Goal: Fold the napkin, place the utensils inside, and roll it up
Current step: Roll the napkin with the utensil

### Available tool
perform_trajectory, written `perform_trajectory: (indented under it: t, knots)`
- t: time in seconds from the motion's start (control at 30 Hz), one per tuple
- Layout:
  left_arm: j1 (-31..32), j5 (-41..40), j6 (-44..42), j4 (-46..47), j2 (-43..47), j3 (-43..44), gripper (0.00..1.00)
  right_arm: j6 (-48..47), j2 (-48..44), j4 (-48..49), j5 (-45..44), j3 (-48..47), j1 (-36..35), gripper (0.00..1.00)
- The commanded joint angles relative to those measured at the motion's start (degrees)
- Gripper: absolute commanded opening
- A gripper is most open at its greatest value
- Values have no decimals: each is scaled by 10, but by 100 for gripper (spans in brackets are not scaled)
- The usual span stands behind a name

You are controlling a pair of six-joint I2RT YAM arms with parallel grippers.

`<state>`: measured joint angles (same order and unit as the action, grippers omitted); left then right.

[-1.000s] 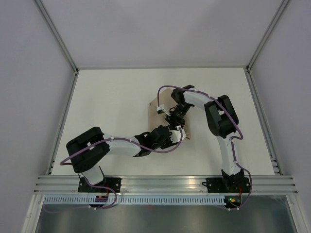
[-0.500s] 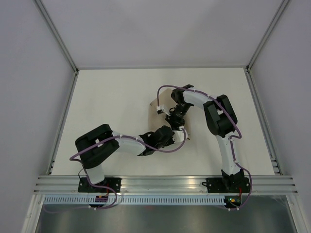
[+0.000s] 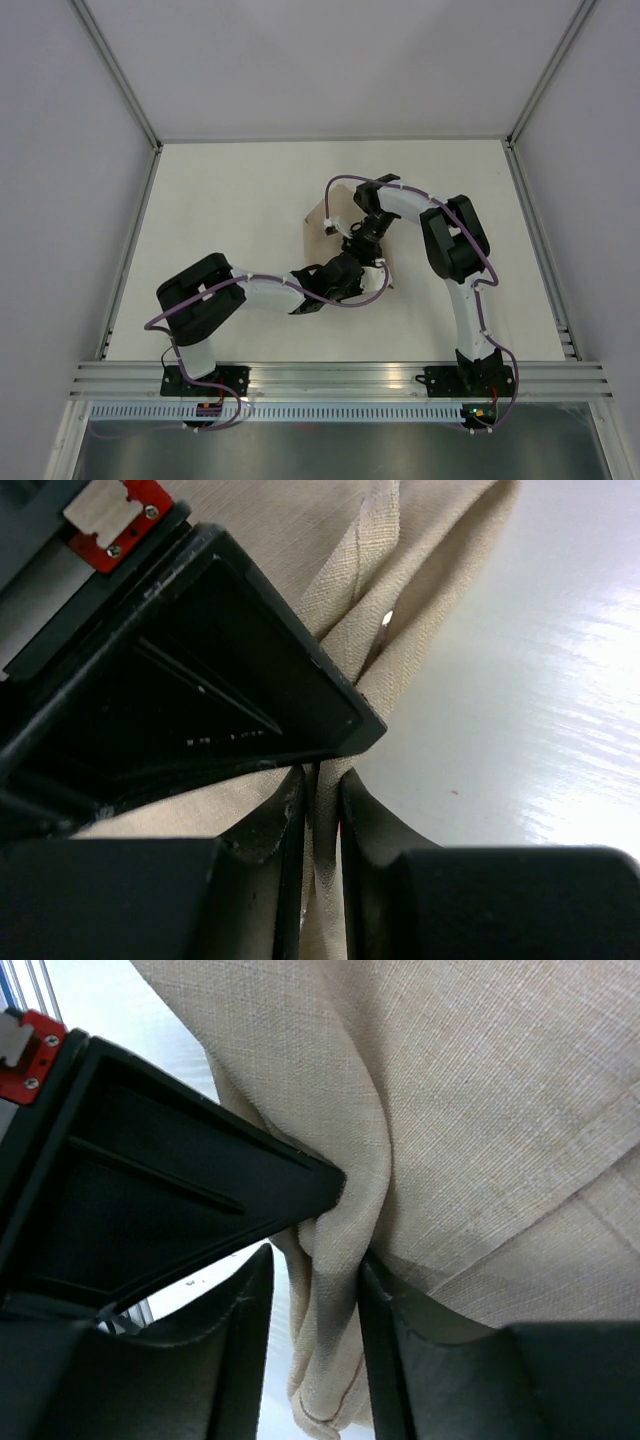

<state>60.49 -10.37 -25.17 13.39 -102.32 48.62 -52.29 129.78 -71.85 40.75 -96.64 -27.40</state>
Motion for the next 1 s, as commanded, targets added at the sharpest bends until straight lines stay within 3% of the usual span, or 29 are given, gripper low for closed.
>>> perform_trajectory:
  t: [0.0,0.03,0.23,0.67,0.97]
  knots:
    - [-10,92,29,-61,-19,21,2,-4,-15,52,-43,26,4,46]
    - [-12,101,33,-68,-19,24,2,3,-23,57,-42,28,5,52]
    - [-41,180,53,-98,-17,37,2,53,-78,84,-41,35,22,60]
    - [-109,329,93,-127,-31,59,2,83,-165,117,10,63,114,61]
    - [-204,523,123,-186,-97,112,2,64,-293,245,-17,209,134,61]
